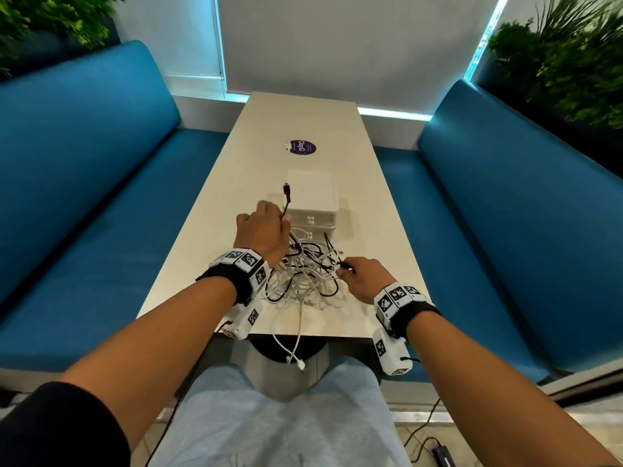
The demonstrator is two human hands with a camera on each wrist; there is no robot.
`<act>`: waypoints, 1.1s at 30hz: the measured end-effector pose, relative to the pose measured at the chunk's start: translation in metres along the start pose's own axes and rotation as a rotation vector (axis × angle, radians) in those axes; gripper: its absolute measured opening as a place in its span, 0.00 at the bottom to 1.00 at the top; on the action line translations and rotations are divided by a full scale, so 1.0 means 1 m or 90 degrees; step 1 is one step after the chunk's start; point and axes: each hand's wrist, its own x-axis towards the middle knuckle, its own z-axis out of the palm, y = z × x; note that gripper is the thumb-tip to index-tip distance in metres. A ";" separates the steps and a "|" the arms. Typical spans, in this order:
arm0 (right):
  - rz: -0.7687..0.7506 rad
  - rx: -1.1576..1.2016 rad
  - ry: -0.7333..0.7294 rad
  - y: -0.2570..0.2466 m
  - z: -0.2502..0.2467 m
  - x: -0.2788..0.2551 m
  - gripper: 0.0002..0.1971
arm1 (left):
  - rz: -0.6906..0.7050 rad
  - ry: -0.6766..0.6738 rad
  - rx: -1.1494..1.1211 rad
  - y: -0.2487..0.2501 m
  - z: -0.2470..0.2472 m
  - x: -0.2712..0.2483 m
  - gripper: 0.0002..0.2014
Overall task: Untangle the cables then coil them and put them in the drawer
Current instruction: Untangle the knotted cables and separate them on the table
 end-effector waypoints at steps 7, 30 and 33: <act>-0.026 0.049 0.007 -0.007 -0.003 -0.004 0.11 | 0.189 0.023 0.021 0.044 0.007 -0.018 0.38; 0.003 0.140 -0.159 0.010 -0.003 -0.004 0.15 | 0.269 -0.252 0.150 0.047 0.044 -0.034 0.17; -0.005 0.149 -0.129 0.011 -0.003 -0.002 0.15 | 0.318 -0.247 0.197 0.052 0.048 -0.032 0.15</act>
